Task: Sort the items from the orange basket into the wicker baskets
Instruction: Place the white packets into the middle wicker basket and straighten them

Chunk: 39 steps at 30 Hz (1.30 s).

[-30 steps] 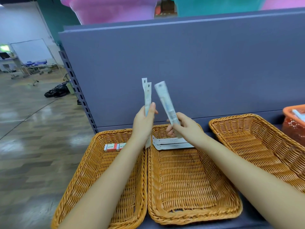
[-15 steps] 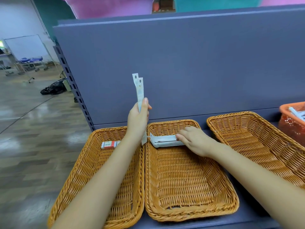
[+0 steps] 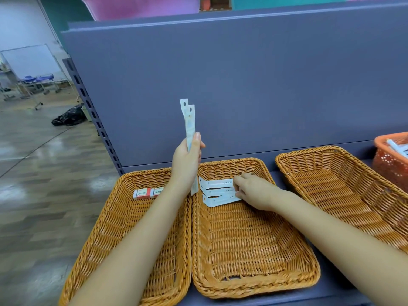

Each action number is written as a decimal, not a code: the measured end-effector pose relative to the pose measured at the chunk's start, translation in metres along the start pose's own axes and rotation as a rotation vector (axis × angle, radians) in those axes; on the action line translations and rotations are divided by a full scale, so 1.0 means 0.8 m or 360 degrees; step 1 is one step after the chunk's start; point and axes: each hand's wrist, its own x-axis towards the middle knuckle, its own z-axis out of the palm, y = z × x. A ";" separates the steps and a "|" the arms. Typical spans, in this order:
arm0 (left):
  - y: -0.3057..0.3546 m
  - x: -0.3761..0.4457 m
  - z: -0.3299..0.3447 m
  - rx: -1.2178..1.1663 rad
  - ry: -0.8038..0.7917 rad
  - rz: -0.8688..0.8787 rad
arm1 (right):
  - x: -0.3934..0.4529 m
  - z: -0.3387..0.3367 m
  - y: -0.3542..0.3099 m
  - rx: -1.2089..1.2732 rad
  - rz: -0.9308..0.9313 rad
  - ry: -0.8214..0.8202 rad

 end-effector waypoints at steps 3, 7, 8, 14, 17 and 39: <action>-0.001 0.000 0.002 0.0003 -0.0019 -0.0005 | -0.001 0.005 -0.005 0.0014 -0.0022 0.0060; -0.003 -0.002 0.005 0.0053 -0.0038 0.0000 | -0.001 0.004 -0.006 -0.0059 -0.0054 0.0179; -0.004 -0.002 0.006 0.0076 -0.0044 0.0004 | -0.001 0.003 -0.006 -0.0066 -0.0064 0.0198; -0.006 -0.008 0.015 0.0163 -0.0134 0.0012 | -0.001 -0.016 -0.018 0.0315 -0.0079 0.0336; -0.006 -0.012 0.021 0.0204 -0.0182 0.0022 | -0.002 -0.025 -0.041 0.0860 -0.0029 0.0348; 0.000 -0.016 0.022 0.0395 -0.0286 0.0026 | -0.003 -0.019 -0.055 0.1534 0.0114 0.0410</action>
